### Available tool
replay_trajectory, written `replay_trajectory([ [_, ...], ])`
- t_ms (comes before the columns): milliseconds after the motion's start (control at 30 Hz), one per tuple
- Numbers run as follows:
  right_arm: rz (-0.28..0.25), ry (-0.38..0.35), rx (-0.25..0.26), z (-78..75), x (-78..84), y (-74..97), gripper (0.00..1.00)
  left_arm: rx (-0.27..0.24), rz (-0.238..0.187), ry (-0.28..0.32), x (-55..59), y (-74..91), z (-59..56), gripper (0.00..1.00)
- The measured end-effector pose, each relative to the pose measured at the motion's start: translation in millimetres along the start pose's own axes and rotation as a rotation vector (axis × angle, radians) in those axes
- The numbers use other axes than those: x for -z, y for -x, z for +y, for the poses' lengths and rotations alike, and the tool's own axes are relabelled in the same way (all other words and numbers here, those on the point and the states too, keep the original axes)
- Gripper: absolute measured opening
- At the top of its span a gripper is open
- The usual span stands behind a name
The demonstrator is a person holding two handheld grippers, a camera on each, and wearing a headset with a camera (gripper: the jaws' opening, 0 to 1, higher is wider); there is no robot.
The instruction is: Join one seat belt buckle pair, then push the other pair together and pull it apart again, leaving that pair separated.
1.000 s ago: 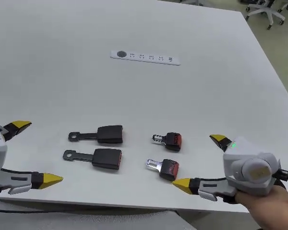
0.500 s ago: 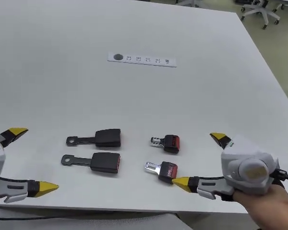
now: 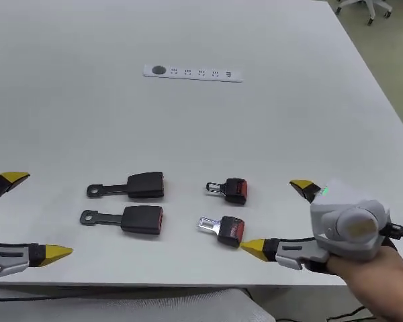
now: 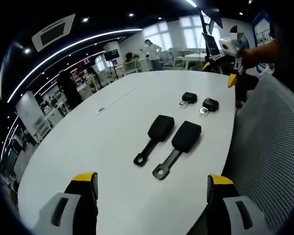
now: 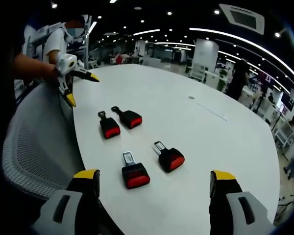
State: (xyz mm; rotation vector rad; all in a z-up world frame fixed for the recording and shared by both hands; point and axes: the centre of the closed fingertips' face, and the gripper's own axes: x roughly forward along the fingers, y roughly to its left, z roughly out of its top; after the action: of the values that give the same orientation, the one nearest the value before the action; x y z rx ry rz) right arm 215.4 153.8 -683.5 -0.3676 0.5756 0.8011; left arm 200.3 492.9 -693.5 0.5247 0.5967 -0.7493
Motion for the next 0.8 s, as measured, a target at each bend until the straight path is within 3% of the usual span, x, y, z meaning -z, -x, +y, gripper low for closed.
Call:
replay_trajectory([
  [133,0.004,0.01,-0.013,1.4,3.1,-5.9,0.9,0.033,0.019,-0.019,-8.0,-5.5,-3.1,0.86],
  [233,0.015,0.03,-0.021,4.5,5.1,-10.7,0.88,0.047,0.035,-0.073,-13.4,-11.8,-1.9,0.85],
  [300,0.018,0.041,-0.048,11.1,3.7,-11.9,0.82,0.067,0.026,-0.084,-17.5,-16.4,-4.1,0.83],
  [367,0.027,0.066,-0.047,13.0,3.4,-13.6,0.81,0.097,0.027,-0.135,-21.4,-23.7,-8.6,0.79],
  [800,0.035,0.131,-0.099,14.9,2.9,-29.0,0.71,0.216,0.041,-0.217,-35.6,-63.0,-34.0,0.66],
])
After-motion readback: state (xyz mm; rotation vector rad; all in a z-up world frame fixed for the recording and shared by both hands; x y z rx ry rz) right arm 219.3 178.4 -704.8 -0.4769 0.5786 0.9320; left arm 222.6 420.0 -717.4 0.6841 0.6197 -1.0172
